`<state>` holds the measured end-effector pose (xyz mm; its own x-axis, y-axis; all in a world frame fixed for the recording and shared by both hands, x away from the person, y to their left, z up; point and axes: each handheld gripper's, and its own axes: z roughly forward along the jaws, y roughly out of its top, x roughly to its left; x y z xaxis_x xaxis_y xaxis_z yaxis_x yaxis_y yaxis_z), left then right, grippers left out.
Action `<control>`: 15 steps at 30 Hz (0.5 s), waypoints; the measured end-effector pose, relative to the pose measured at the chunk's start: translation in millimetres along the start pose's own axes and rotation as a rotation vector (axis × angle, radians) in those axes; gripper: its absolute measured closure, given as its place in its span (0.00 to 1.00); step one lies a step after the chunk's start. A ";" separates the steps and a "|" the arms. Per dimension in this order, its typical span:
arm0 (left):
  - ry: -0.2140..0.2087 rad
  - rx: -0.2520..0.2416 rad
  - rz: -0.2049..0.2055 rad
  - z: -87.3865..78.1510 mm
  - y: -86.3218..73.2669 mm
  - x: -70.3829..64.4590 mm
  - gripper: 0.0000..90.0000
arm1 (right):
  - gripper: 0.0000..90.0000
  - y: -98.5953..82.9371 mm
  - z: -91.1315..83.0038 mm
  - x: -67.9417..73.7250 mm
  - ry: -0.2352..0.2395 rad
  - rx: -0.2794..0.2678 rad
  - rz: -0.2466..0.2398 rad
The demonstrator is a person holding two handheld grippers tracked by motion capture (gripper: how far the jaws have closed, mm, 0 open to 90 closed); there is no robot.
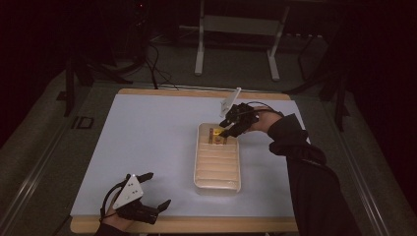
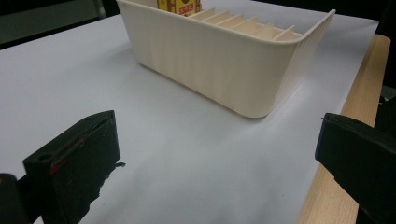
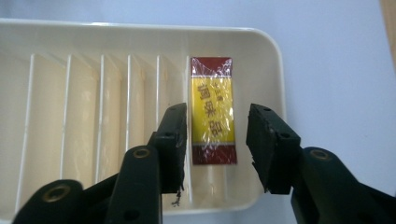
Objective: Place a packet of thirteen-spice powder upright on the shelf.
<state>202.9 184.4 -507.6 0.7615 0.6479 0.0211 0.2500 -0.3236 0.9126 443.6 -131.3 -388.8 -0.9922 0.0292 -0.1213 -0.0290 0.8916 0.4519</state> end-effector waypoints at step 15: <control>0.002 0.007 -0.003 0.9 0.0 -0.2 0.00 | 0.17 -25.9 -39.1 7.2 -0.087 -0.039 0.165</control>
<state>203.3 183.7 -507.9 0.7597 0.6500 0.0194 0.2564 -0.3269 0.9096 432.5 -171.9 -366.8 -0.9697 0.2142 -0.1177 0.1272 0.8534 0.5055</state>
